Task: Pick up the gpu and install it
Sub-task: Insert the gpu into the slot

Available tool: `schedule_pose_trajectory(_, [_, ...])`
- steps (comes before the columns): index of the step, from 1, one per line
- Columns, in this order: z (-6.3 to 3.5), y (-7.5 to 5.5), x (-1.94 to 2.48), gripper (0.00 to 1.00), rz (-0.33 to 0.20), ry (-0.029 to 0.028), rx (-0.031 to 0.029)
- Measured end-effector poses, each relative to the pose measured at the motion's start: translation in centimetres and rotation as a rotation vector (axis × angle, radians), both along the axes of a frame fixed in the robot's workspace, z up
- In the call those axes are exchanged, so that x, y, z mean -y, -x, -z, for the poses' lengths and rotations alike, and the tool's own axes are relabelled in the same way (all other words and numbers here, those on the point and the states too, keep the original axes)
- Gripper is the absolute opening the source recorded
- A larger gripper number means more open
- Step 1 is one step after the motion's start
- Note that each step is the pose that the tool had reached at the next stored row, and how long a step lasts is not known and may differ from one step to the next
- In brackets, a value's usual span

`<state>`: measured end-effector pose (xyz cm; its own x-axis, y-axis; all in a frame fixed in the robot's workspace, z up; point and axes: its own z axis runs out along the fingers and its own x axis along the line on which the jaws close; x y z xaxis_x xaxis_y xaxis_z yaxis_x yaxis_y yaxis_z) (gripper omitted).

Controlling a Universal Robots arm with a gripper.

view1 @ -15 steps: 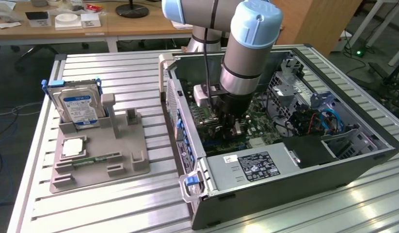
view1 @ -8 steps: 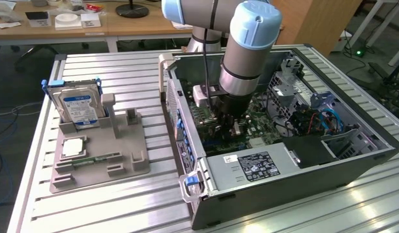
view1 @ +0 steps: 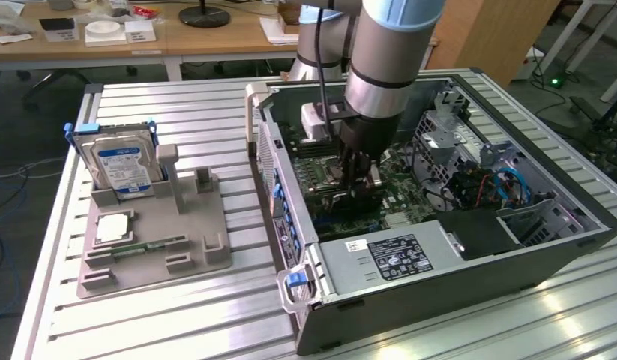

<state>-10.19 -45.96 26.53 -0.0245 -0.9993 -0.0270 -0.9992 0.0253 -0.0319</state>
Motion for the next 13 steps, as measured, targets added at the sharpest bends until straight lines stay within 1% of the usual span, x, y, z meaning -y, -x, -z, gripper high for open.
schedule_pose_trajectory(3, [-1.14,0.00,0.00,0.35,0.000,0.0000,0.0032])
schedule_pose_trajectory(4, [-1.37,0.01,0.00,0.35,0.000,0.0001,0.0044])
schedule_pose_trajectory(7, [-1.39,0.01,0.00,0.33,0.000,-0.0004,0.0050])
schedule_pose_trajectory(9, [-1.39,0.01,0.00,0.21,0.000,-0.0002,0.0050])
schedule_pose_trajectory(10, [-1.40,0.01,0.00,0.21,0.000,-0.0002,0.0050])
schedule_pose_trajectory(12, [-1.40,0.01,0.00,0.10,0.000,-0.0002,0.0050])
schedule_pose_trajectory(13, [-1.40,0.01,0.00,0.10,0.000,-0.0002,0.0050])
